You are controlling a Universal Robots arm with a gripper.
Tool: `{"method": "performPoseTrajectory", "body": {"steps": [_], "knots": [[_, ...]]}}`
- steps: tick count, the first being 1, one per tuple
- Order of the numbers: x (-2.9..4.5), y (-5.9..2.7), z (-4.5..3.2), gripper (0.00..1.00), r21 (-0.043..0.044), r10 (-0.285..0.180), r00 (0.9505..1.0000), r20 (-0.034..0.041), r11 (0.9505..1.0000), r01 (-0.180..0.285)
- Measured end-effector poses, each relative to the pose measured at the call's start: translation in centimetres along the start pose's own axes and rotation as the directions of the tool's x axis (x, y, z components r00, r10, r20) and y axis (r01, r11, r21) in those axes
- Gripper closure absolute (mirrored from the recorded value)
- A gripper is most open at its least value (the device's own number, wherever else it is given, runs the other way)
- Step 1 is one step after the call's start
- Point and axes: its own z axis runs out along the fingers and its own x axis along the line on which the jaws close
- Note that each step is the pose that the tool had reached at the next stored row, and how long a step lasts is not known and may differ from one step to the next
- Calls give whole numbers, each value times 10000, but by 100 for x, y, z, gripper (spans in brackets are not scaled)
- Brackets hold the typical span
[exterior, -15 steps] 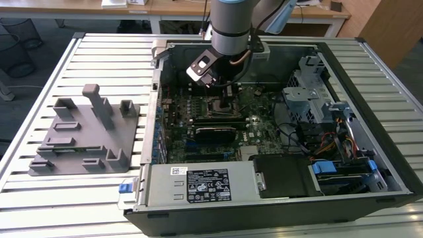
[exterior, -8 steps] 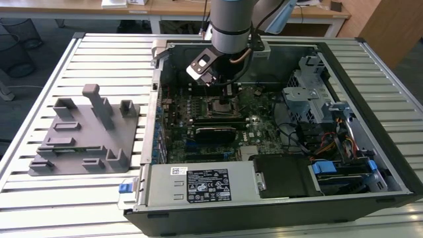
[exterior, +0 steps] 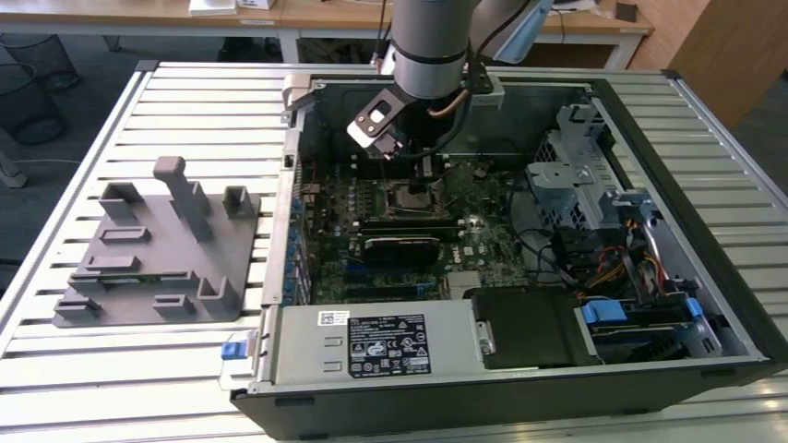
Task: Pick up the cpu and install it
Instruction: 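Place the cpu into insertion slot, then close the cpu cover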
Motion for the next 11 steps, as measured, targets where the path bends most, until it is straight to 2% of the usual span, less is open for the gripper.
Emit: {"method": "performPoseTrajectory", "body": {"steps": [11], "knots": [[0,1,-39,89,-1,0,10000,0,10000,0]]}}
